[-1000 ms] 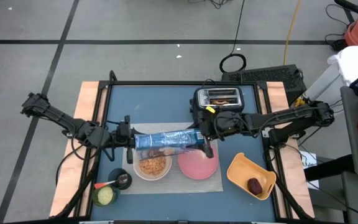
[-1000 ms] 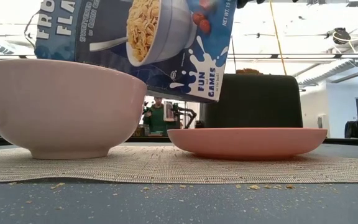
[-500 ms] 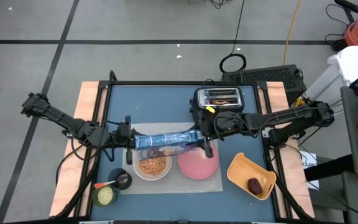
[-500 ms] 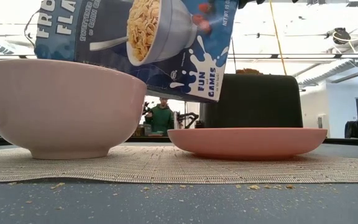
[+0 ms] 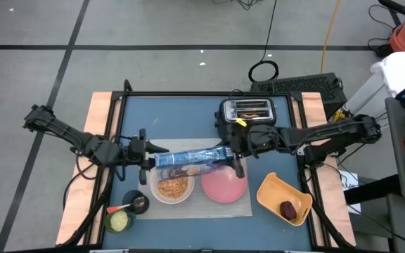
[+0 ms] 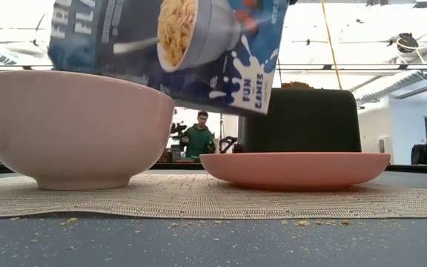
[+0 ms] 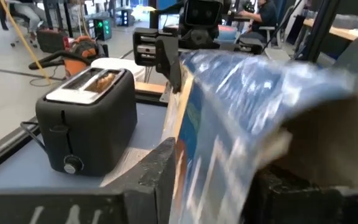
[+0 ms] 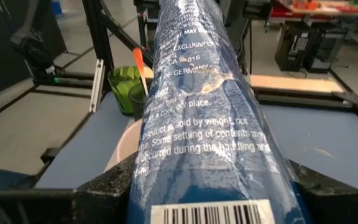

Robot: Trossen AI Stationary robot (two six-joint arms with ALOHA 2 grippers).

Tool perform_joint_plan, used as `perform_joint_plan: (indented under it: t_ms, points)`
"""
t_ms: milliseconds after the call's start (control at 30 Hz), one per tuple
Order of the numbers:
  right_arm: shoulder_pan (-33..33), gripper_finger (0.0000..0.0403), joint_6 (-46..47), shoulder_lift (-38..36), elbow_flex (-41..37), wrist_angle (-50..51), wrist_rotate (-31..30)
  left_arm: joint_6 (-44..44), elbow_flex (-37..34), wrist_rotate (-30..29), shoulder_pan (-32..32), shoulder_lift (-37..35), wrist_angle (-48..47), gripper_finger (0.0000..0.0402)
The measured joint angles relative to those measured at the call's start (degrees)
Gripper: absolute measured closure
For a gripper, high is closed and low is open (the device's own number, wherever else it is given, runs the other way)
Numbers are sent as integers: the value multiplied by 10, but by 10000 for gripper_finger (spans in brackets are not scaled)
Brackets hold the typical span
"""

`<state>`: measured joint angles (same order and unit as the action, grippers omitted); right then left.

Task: Arrange a breakfast setting
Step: Pour the cereal into the white bowl

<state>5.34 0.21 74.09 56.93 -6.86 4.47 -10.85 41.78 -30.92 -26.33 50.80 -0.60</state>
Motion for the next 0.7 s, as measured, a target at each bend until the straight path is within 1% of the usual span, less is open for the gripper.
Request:
perform_joint_plan:
  t_ms: [333,433,500,567,700]
  points:
    - [0,192,6,-50,-1,20,-4,6,0,0,0,-70,-13,270]
    - [0,192,6,-73,-20,6,-9,16,0,0,0,-88,-13,270]
    - [1,192,16,-92,-42,2,-31,20,0,0,0,-98,-14,270]
    - [0,192,34,-111,-78,-31,-46,24,0,0,0,-109,-14,270]
    - [0,193,53,-143,-164,-176,-44,37,0,0,0,-123,-14,270]
